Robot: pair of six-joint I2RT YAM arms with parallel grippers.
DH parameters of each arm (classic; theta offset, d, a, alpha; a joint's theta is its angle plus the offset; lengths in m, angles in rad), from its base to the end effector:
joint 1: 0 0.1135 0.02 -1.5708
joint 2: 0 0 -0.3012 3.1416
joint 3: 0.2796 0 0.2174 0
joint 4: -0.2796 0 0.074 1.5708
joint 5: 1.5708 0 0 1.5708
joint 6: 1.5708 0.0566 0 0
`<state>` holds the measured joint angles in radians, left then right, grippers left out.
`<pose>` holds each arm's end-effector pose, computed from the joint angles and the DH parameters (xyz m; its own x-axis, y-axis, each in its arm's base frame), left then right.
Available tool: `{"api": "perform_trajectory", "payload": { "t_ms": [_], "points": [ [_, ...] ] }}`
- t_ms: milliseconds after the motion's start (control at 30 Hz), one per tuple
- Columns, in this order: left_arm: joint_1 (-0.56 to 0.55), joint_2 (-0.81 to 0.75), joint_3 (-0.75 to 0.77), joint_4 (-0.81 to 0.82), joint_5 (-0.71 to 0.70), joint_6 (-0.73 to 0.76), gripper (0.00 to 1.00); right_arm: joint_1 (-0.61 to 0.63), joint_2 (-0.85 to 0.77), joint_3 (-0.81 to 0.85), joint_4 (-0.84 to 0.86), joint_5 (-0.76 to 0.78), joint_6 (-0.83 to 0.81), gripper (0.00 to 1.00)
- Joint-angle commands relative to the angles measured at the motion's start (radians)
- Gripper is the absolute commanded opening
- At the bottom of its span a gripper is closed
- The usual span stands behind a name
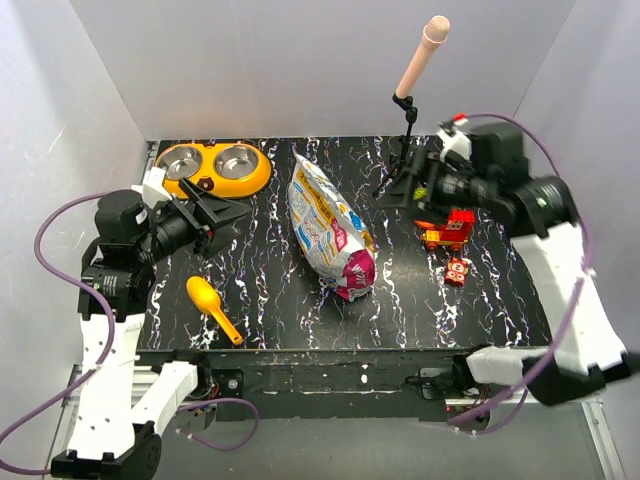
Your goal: Serve the pet food
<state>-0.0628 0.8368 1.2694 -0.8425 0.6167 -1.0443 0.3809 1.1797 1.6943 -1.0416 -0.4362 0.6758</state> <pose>0.0908 -0.0385 0.4313 -0.7018 -0.6626 -0.2616 -0.0521 0.4140 -0.9088 0.1451 0.0839 0.4840 -0.7871 0.2955 -0.5414 -0.2353 0.6675 0.7064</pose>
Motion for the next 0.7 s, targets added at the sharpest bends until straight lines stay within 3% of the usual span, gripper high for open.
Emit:
{"api": "perform_trajectory", "payload": {
  "t_ms": [0,167,367,433,667],
  "points": [
    [-0.002,0.045,0.010,0.048,-0.053,-0.120,0.73,0.104,0.171,0.142,-0.032,0.171,-0.054,0.81],
    [-0.047,0.155,0.065,0.000,-0.156,-0.117,0.68,0.226,0.306,0.237,-0.006,0.250,-0.131,0.65],
    [-0.329,0.304,0.148,-0.046,-0.394,-0.100,0.61,0.283,0.455,0.413,-0.072,0.338,-0.194,0.37],
    [-0.388,0.341,0.154,-0.047,-0.445,-0.095,0.56,0.292,0.478,0.427,-0.081,0.344,-0.209,0.36],
    [-0.500,0.406,0.163,-0.007,-0.511,-0.059,0.53,0.320,0.517,0.406,-0.034,0.315,-0.263,0.35]
  ]
}}
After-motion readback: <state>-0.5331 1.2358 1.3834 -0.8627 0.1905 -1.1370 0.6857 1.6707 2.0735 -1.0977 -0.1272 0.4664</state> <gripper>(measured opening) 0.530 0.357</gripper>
